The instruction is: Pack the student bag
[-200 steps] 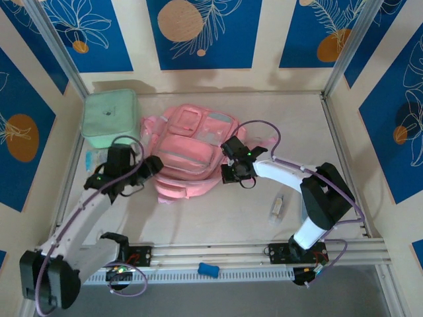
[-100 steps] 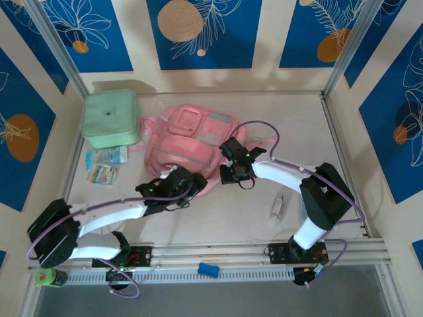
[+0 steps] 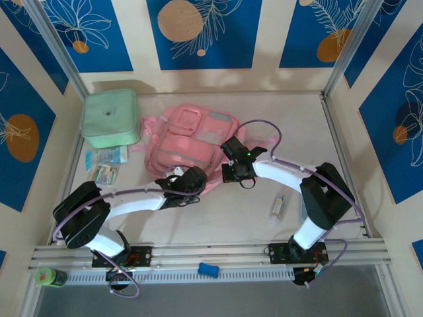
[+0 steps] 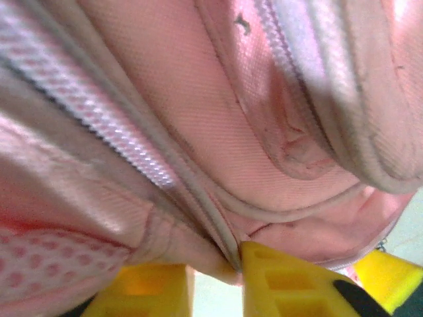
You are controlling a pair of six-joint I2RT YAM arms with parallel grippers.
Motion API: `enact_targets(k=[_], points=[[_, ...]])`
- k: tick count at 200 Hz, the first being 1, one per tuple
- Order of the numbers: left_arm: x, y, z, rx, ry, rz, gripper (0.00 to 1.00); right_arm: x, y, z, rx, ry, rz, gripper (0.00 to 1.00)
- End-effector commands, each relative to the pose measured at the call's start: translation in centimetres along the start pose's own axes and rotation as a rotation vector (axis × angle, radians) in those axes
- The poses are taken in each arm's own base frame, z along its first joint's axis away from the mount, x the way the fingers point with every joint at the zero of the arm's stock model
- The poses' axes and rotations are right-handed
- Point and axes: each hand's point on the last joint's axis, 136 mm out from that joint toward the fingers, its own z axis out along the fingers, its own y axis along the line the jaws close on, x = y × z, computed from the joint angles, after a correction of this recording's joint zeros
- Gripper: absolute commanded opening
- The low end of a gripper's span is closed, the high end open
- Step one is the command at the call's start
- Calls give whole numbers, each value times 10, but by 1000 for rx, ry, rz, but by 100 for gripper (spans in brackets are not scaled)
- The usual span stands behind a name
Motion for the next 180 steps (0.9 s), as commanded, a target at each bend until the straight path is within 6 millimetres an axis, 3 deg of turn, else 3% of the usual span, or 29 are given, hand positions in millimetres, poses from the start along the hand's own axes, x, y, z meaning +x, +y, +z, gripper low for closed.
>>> enact_targets(k=[1, 28, 46, 69, 95, 114, 136, 180], points=[[-19, 27, -11, -65, -83, 76, 0, -19, -33, -12, 147, -67, 43, 0], [-20, 42, -20, -74, -63, 158, 0, -31, -62, -15, 263, -75, 81, 0], [-29, 56, -31, -120, -84, 217, 0, -36, -68, -20, 262, -84, 106, 0], [-37, 57, -35, -110, -65, 245, 0, -33, -46, -23, 192, -80, 51, 0], [-48, 51, -48, -93, -94, 292, 0, -14, -11, -25, 52, -7, 7, 0], [-50, 45, -56, -74, -98, 328, 0, -10, 2, -47, -36, -17, 39, 18], [-46, 39, -58, -46, -72, 354, 0, -21, 12, -68, -182, -52, 125, 39], [-39, 29, -57, -20, -36, 388, 0, -54, 23, -61, -267, -9, 238, 49]])
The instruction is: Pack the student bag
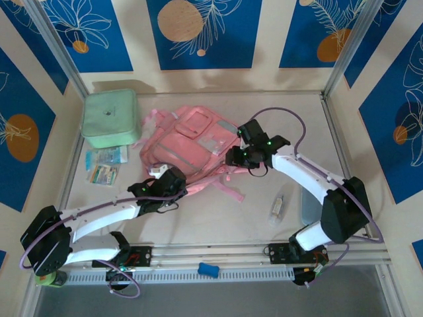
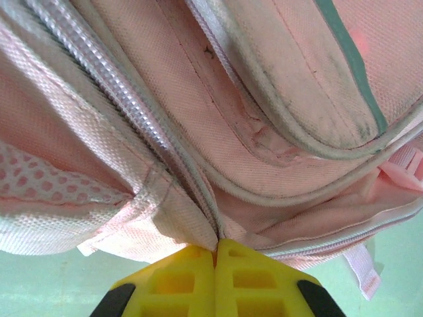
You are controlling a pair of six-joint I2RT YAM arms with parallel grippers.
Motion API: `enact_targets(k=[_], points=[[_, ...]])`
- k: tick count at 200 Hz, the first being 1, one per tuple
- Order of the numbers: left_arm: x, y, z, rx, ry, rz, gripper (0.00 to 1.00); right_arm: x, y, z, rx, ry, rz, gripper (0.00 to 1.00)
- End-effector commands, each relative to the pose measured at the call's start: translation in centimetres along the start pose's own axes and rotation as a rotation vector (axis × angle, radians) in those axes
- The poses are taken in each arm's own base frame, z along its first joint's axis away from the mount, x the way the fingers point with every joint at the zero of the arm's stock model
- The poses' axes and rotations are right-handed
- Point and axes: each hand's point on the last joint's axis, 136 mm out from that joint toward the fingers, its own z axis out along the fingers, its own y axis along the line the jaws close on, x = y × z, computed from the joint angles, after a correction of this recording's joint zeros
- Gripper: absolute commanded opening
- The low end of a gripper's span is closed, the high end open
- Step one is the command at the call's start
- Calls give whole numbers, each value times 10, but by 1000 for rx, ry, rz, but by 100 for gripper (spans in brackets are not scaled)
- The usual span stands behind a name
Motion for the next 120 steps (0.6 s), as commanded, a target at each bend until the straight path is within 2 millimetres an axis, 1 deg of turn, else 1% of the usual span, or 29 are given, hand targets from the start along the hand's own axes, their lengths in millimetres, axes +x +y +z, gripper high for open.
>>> enact_targets(k=[1, 12, 34, 52, 75, 91, 109, 120], points=[[-2, -2, -4, -1, 6, 53, 0, -6, 18, 13, -71, 69, 70, 49], [-4, -2, -6, 0, -2, 60, 11, -15, 16, 19, -59, 67, 106, 50], [-11, 1, -16, -15, -29, 65, 22, -27, 3, 33, -10, 65, 186, 52], [-17, -2, -25, 11, -48, 50, 29, -32, -1, 48, -33, 94, 262, 53], [-22, -19, -30, 73, -64, 60, 32, -41, -5, 63, -21, 98, 277, 53], [-20, -35, -30, 97, -37, 87, 32, -49, -4, 70, -45, 89, 266, 53], [-11, -55, -20, 123, -3, 124, 32, -59, -5, 77, -62, 92, 276, 50], [-5, -66, -11, 133, 21, 148, 32, -64, -7, 82, -54, 90, 281, 47]])
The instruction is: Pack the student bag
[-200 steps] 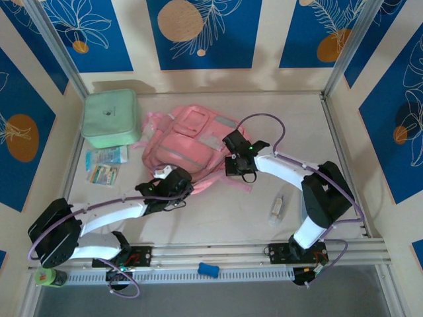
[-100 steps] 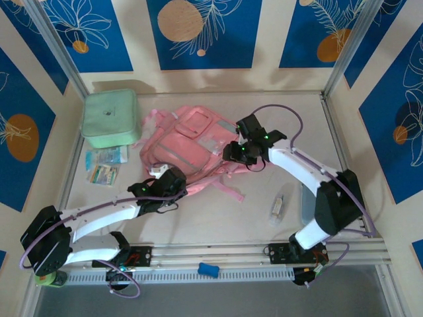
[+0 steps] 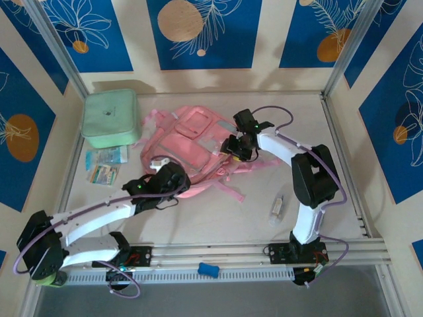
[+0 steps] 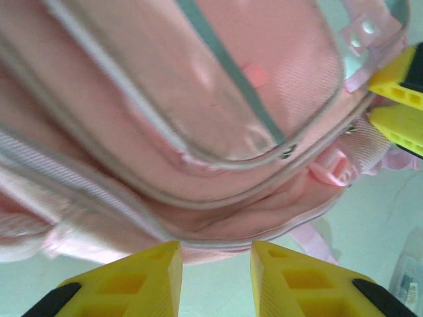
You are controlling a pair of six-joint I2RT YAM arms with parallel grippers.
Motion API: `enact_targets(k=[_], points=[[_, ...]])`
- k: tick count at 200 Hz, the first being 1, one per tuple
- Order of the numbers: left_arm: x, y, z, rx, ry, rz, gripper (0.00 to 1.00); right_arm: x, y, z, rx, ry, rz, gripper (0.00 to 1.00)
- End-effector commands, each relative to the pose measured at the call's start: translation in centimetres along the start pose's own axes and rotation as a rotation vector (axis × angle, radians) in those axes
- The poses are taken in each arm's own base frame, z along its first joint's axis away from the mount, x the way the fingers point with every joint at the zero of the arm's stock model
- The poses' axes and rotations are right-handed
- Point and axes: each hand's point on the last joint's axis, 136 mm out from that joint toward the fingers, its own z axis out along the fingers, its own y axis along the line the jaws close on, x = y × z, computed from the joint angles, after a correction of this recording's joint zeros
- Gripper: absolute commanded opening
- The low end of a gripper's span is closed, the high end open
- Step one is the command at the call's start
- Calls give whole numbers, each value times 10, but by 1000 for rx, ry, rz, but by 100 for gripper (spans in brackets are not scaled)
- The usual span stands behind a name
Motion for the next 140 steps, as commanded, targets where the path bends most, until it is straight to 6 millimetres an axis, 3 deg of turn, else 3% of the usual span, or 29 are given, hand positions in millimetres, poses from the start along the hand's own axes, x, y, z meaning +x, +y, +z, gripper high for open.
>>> enact_targets(k=[1, 23, 39, 56, 75, 105, 140], points=[[6, -29, 12, 51, 42, 64, 32, -17, 17, 0, -65, -13, 3, 46], [16, -47, 29, 56, 78, 112, 31, -20, 22, 10, -104, -2, -2, 40], [26, -52, 46, 52, 115, 131, 30, -22, 22, 11, -106, -4, -2, 29], [40, -47, 62, 38, 159, 132, 24, -24, 29, 2, -171, -10, 14, 12], [56, -47, 72, 65, 182, 113, 21, -29, 42, -14, -325, 0, 49, 6], [72, -24, 84, -3, 198, 110, 19, -36, 45, -44, -365, -59, 48, 0], [58, 5, 84, -88, 147, 135, 16, -22, 32, -71, -429, -66, 90, 0]])
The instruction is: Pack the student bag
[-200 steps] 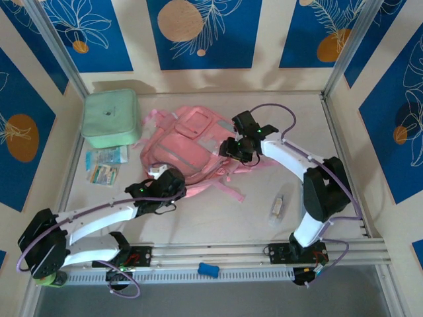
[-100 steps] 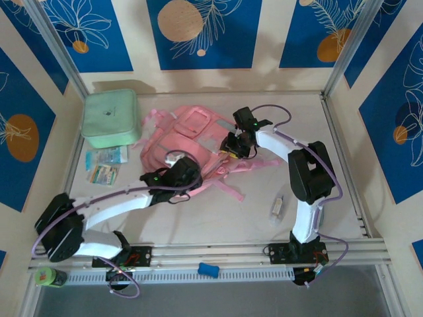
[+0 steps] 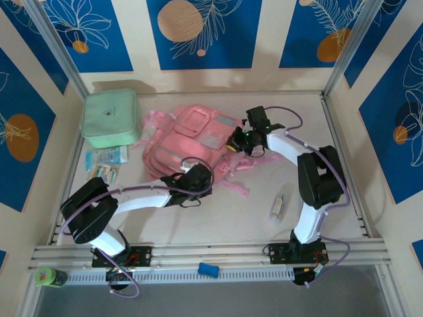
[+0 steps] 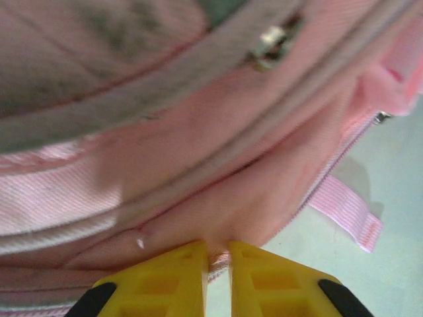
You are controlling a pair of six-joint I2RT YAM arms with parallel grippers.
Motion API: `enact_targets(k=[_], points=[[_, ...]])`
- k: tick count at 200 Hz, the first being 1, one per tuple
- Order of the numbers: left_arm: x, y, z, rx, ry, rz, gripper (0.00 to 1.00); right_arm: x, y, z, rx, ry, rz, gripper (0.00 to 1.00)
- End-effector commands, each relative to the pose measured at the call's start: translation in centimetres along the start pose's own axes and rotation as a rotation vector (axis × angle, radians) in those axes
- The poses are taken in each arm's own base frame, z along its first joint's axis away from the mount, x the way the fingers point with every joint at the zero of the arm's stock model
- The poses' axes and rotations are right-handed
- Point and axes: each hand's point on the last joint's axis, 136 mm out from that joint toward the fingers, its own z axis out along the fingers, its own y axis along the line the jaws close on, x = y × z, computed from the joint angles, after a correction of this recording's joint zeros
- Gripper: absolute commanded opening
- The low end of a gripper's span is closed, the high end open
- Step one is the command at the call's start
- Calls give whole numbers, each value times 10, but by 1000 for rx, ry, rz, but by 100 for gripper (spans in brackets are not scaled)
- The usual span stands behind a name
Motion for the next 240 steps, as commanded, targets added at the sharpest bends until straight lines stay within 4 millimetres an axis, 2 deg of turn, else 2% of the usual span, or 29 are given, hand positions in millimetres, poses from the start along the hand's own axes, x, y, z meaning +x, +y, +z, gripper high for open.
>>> enact_targets(k=[1, 17, 37, 50, 62, 73, 86, 97, 119, 138, 168, 199, 213, 230, 240], points=[[-1, 31, 1, -99, -12, 20, 16, 2, 27, -42, -135, -42, -22, 0], [-16, 48, -1, -143, -23, 23, 15, 15, 20, -53, -144, -53, -10, 0], [-45, 57, -6, -145, -71, 43, 14, 37, 16, -60, -160, -34, 7, 0], [-66, 56, -11, -137, -104, 79, 16, 52, 18, -61, -184, -26, 16, 0], [-84, 55, -16, -134, -121, 119, 23, 58, 24, -63, -214, -39, 18, 0], [-96, 53, -26, -142, -144, 131, 27, 58, 29, -64, -225, -61, 6, 0], [-105, 42, -42, -104, -173, 152, 32, 55, 30, -64, -209, -80, 0, 0], [-102, 34, -51, -65, -163, 149, 36, 52, 31, -64, -206, -87, 8, 0], [-90, 20, -75, -66, -154, 152, 38, 52, 32, -68, -224, -108, 48, 0], [-73, -9, -85, -14, -157, 197, 45, 54, 32, -73, -217, -154, 59, 0], [-44, -51, -76, 64, -110, 246, 52, 58, 30, -76, -222, -167, 87, 0], [-30, -82, -54, 43, -71, 322, 55, 59, 29, -75, -205, -163, 89, 0], [-29, -91, -43, 36, -67, 336, 55, 59, 28, -75, -198, -172, 88, 0], [-30, -89, -30, -8, -67, 340, 55, 59, 21, -75, -168, -169, 87, 0], [-29, -83, -23, -39, -68, 334, 55, 62, 9, -71, -113, -154, 105, 0]])
